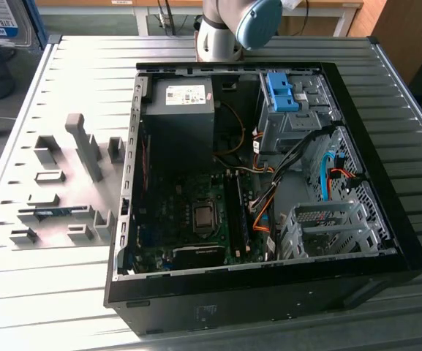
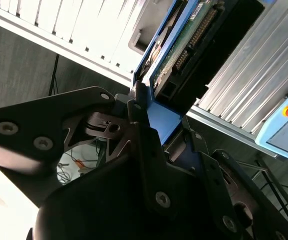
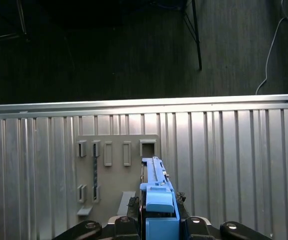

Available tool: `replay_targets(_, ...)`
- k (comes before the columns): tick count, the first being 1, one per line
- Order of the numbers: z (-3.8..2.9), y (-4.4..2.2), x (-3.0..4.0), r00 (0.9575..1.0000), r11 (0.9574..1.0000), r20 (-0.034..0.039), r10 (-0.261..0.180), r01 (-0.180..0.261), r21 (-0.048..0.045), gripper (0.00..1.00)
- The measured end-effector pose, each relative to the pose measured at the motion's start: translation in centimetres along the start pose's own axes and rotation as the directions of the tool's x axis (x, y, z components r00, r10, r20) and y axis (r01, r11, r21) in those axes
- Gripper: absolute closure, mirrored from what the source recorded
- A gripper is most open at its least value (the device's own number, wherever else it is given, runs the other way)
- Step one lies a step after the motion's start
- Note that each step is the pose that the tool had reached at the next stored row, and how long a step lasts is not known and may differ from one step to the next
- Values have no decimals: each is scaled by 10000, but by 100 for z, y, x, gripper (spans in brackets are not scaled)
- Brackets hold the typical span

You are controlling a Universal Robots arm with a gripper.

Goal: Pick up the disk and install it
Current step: 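Pick up the disk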

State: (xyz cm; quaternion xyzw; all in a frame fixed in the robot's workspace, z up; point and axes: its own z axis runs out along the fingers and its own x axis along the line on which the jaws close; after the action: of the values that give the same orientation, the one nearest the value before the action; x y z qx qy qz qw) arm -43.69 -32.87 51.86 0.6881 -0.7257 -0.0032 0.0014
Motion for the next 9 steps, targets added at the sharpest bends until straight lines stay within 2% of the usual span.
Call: replay_targets(9,-149,1,0,10000,10000,0,0,0,1,63)
